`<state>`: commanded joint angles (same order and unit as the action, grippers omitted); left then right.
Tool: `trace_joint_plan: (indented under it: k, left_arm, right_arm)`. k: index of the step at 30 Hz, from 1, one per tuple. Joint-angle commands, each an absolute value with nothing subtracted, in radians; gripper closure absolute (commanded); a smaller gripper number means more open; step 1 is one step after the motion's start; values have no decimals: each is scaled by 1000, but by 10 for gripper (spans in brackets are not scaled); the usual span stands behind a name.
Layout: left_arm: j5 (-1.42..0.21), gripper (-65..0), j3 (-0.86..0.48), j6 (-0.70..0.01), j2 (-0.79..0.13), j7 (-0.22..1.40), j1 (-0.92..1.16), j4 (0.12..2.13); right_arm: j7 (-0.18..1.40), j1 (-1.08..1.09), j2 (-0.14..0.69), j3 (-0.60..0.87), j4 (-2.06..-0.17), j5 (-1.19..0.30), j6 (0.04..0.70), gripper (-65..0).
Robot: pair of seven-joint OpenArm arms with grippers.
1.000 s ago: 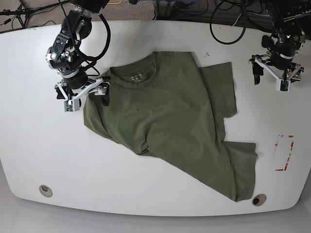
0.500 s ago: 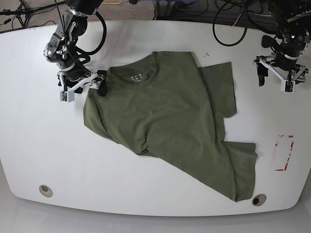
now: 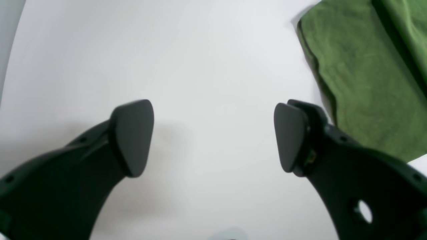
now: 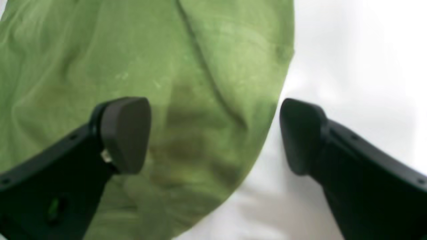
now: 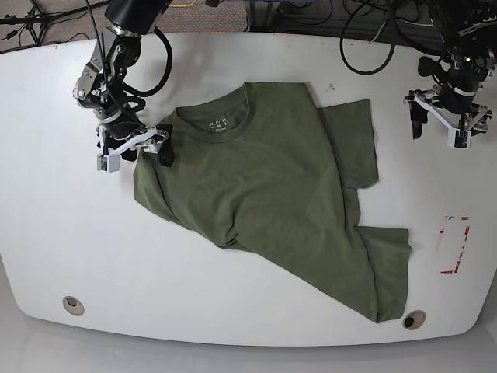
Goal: Fold the T-shirt properly
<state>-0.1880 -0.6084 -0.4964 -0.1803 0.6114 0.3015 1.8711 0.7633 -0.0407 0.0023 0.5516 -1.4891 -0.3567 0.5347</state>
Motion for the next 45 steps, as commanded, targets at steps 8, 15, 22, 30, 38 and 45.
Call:
trace_joint_plan:
  k: [8, 15, 22, 30, 38, 45]
  left_arm:
    - [-186, -513, -622, -493, -240, 613, 220, 1867]
    - [-186, -513, -621, -495, -242, 671, 176, 1867]
    - [-186, -513, -621, -496, -242, 699, 166, 1863]
    - [-186, -513, -611, -496, -239, 699, 165, 1834]
    - [-186, -513, -595, -493, -240, 700, 125, 1764]
    - [-188, -513, -593, -493, -237, 694, 117, 1696]
  right_arm:
    - [763, -38, 5, 501, -1488, -358, 533, -580]
    - [763, -38, 5, 479, -1488, -357, 533, -385]
    - [763, -41, 5, 478, -1494, -357, 533, -109]
    - [768, -119, 36, 478, -1630, -358, 533, 0]
    - [771, -259, 76, 483, -1840, -358, 533, 0]
    - [771, -355, 131, 479, -1943, -358, 538, 0]
